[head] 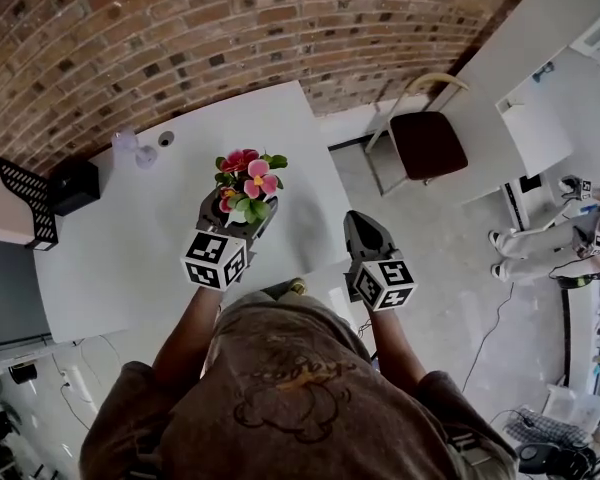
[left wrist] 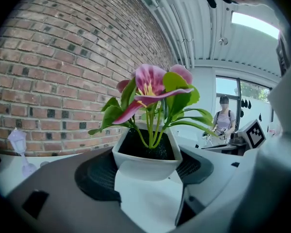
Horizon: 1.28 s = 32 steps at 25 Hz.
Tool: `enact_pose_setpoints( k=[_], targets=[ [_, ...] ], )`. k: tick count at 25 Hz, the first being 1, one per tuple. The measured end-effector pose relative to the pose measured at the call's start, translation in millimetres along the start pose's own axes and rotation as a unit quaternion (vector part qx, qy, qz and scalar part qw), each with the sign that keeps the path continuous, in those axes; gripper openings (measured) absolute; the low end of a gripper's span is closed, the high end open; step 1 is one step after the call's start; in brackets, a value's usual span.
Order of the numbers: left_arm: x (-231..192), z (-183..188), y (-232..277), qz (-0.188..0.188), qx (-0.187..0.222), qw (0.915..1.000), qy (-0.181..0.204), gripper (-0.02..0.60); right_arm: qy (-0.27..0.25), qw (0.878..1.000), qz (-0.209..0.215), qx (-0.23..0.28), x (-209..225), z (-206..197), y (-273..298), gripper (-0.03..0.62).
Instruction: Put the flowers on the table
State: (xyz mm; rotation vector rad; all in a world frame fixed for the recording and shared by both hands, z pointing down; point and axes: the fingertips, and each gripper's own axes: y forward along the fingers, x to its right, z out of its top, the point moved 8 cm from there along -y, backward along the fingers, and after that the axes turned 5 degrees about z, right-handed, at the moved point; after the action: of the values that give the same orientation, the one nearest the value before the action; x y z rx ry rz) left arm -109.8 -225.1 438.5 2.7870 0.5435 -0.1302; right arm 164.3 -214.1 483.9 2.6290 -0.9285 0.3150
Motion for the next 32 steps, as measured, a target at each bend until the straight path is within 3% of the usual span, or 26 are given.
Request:
enact_pose_setpoints(
  k=[7, 14, 32],
  targets=[
    [-7, 4, 17, -0.013, -0.005, 0.9999, 0.004, 0.362, 0.010, 1.000, -0.008, 0.004, -3, 2, 7, 0.004],
    [-7, -4, 46, -0.040, -0.016, 0.9988, 0.026, 0.362, 0.013, 0.999, -0.044, 0.003, 1, -1, -2, 0.003],
    [-1, -78, 142, -0.061, -0.059, 0.9940, 0.070, 0.364, 0.039, 0.993, -0.113, -0.003, 18, -20, -39, 0.004]
  ],
)
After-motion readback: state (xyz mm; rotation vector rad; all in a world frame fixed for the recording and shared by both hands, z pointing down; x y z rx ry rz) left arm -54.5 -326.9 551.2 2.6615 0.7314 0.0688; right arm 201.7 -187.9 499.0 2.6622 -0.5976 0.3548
